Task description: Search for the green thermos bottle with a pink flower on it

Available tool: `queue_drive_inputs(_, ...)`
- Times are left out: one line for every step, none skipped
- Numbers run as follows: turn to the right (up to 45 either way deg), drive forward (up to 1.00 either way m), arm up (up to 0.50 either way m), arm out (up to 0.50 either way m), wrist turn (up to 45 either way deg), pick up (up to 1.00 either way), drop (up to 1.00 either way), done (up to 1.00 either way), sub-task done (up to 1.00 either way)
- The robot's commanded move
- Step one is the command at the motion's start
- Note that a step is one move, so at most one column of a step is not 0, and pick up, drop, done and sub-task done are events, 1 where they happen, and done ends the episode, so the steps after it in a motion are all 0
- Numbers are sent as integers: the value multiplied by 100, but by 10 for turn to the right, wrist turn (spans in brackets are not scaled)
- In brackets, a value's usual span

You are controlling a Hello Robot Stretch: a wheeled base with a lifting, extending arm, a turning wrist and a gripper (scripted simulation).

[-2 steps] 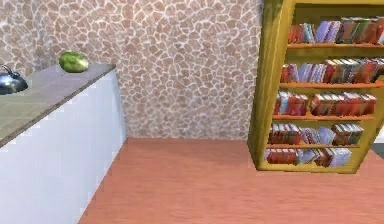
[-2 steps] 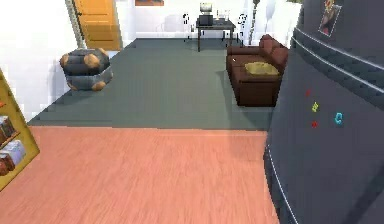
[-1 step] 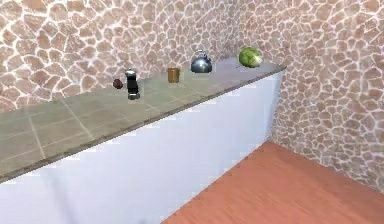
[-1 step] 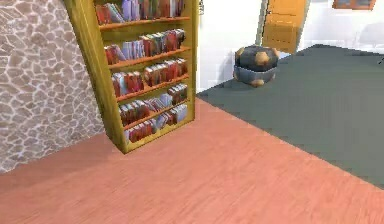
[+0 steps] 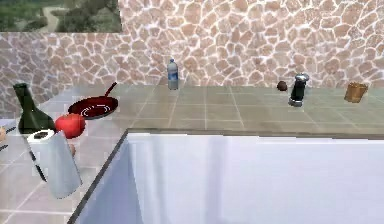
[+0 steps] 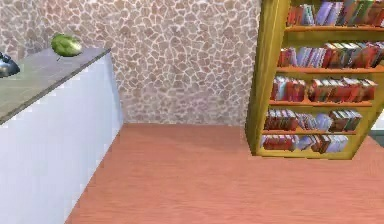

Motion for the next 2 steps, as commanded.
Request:
queue_drive_inputs(-450, 0, 0, 0, 0, 0, 0, 0, 0)
queue_drive_inputs(0, 0, 0, 0, 0, 0, 0, 100, 0)
